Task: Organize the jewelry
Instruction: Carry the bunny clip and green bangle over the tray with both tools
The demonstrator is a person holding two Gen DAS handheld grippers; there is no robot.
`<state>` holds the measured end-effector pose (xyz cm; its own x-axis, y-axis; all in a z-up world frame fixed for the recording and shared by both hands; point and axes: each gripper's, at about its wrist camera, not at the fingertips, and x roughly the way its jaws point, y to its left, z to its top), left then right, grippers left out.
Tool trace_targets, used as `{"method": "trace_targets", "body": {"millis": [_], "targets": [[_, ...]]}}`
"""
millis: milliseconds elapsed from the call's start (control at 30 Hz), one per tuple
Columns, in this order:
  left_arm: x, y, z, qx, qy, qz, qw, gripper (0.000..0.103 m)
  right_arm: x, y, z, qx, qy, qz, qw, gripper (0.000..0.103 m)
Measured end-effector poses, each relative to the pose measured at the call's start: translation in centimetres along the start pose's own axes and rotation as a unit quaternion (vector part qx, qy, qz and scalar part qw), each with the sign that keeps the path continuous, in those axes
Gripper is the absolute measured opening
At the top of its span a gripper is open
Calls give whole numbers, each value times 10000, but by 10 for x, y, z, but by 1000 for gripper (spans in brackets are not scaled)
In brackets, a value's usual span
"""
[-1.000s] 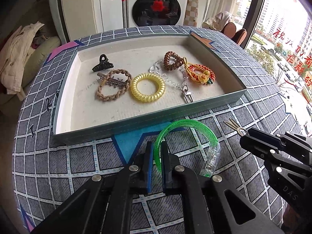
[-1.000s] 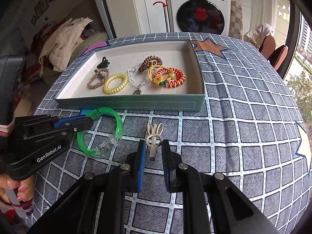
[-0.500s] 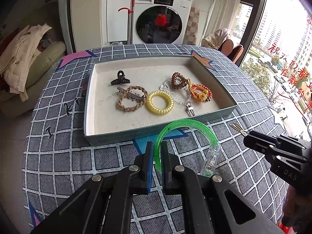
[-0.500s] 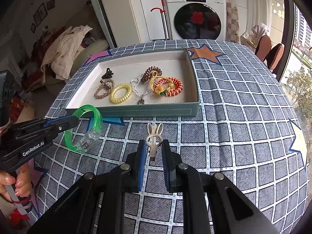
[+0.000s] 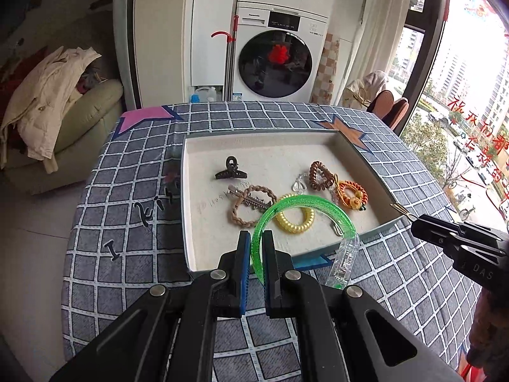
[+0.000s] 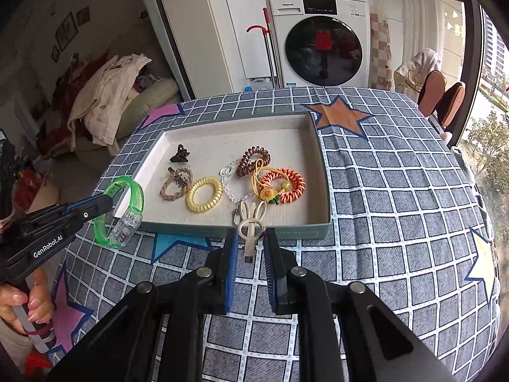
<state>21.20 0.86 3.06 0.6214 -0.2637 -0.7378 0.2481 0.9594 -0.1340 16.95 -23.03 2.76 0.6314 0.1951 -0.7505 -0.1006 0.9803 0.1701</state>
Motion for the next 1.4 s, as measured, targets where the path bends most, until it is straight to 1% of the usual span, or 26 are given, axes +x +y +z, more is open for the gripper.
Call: {"method": "trace_targets", "body": {"millis": [233,467,600,900,1233,1400], "targets": [[21,9,27,-62,10,82,9999,26,21,-3,29,-9,-20,-65,10000,18],[55,9,44,-97,174,176,9996,26,49,-13,61,73,-30,-157,9998,18],[74,8,50,-94,300,275,9991,26,65,-18,72,118,-23,-235,9997,18],[102,7,46,29,520,555,9971,26,104,-23,72,253,200,-248,9992,18],[117,1,38,193,630,718,9952,27,126,-33,61,394,437,-277,9979,18],[119,-8,36,426,593,861,9936,27,126,-32,59,305,400,-296,9983,18]]}}
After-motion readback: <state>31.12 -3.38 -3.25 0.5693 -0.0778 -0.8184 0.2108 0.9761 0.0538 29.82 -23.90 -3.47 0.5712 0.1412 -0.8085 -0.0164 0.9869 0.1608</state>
